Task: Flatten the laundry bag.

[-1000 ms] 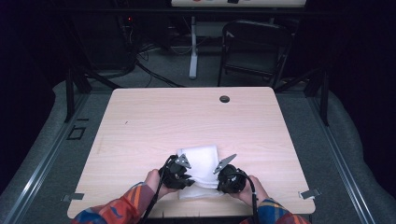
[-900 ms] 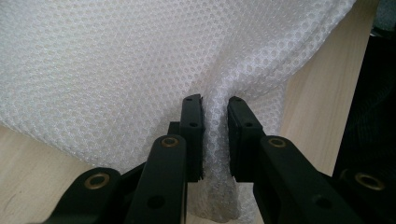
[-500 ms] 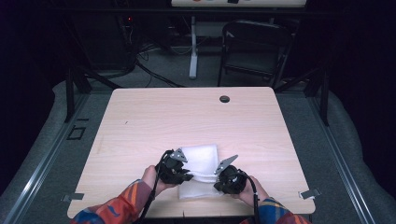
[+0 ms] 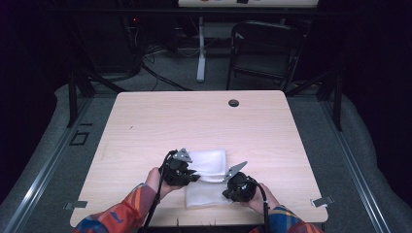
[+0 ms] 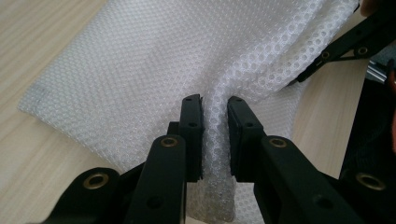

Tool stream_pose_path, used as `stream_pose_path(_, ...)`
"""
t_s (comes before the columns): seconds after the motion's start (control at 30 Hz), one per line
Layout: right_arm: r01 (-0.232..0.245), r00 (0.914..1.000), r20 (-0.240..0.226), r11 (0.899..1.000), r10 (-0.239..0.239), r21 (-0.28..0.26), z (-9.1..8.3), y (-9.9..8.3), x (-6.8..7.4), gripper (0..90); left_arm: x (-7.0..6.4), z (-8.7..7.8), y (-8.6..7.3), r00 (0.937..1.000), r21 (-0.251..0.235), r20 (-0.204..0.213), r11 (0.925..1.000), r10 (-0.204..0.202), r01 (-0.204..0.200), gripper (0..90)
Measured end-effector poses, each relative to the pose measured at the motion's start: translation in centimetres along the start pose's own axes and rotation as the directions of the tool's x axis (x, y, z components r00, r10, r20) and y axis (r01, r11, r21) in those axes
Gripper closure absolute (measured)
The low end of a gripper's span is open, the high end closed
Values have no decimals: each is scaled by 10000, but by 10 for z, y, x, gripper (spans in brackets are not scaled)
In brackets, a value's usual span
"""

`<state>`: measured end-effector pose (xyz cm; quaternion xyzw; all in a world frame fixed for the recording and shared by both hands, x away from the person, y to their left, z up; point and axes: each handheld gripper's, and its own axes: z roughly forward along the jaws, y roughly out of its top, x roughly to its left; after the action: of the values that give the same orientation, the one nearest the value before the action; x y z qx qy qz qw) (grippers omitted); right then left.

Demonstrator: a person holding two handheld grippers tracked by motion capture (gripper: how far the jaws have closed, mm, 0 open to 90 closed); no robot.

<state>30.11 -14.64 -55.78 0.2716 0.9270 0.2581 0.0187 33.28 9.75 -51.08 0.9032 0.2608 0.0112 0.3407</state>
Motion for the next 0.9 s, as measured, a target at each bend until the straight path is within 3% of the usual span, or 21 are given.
stream_pose_path(0.9,102,9999,93,9999,-103,49,0,0,1,900,15,-1,13,9986,-467,-526,9989,-105,80,778)
